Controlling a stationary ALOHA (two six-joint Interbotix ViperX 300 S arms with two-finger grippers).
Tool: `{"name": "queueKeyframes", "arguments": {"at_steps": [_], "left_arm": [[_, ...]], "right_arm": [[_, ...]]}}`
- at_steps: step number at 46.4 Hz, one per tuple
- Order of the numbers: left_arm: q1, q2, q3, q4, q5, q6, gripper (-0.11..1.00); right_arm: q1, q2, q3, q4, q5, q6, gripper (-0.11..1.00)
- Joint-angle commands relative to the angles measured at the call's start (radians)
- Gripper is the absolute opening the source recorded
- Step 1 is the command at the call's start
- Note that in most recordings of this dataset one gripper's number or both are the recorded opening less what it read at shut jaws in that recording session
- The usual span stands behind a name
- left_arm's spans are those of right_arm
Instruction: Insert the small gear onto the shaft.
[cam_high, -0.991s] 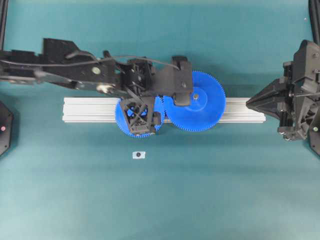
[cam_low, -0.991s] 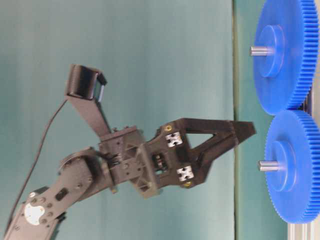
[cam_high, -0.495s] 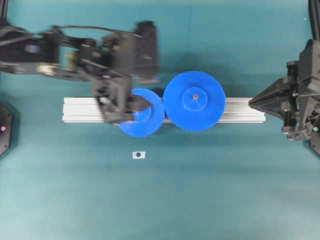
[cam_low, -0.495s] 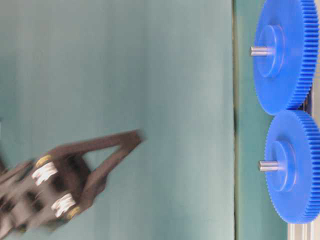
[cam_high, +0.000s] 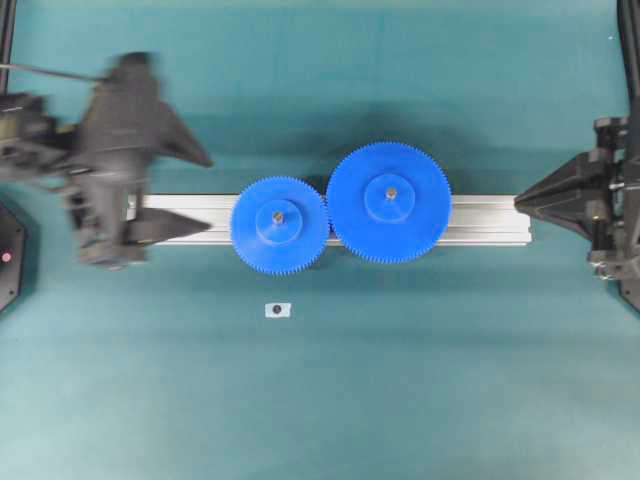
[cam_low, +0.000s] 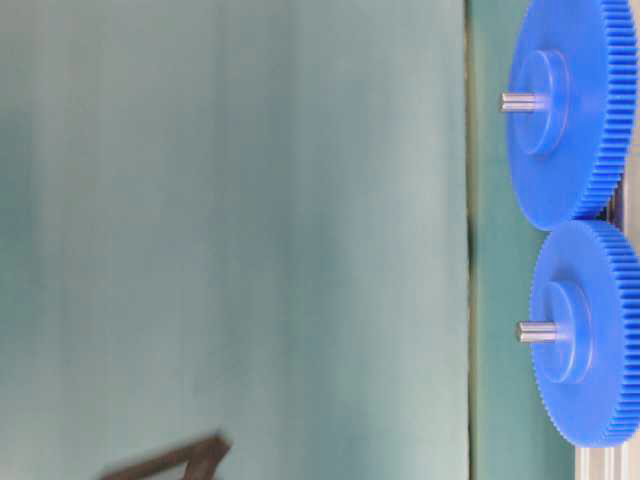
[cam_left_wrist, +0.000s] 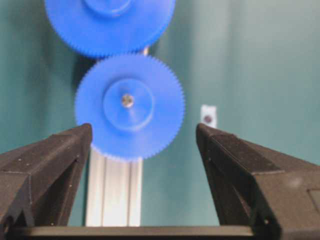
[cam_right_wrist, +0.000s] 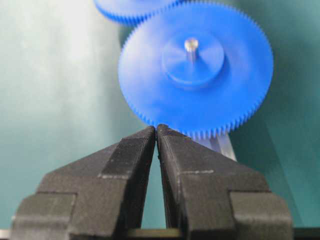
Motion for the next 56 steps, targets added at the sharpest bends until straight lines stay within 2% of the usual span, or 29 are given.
{"name": "queueKeyframes", "arguments": {"at_steps": [1, 5, 13, 35, 48, 56], "left_arm": [[-0.005, -0.075, 0.061, 0.005, -0.095, -0.014, 0.82], [-0.005, -0.124, 0.12, 0.005, -0.146, -0.044, 0.82], [-0.018, -0.169, 0.17, 0.005, -0.114, -0.097, 0.82], [-0.02, -0.179, 0.19, 0.005, -0.08, -0.103, 0.82], [-0.02, -0.173, 0.172, 0.005, 0.083, -0.104, 0.82], [-0.02, -0.179, 0.172, 0.005, 0.087, -0.104, 0.82]], "right_arm": [[-0.009, -0.006, -0.002, -0.002, 0.005, 0.006, 0.22], [-0.009, -0.017, 0.0, 0.0, 0.014, 0.006, 0.22], [-0.009, -0.029, 0.0, -0.002, 0.034, 0.006, 0.22], [-0.009, -0.066, 0.002, -0.002, 0.04, 0.006, 0.22], [-0.009, -0.106, 0.014, 0.0, 0.043, 0.008, 0.22], [-0.009, -0.106, 0.014, 0.0, 0.043, 0.008, 0.22]]}}
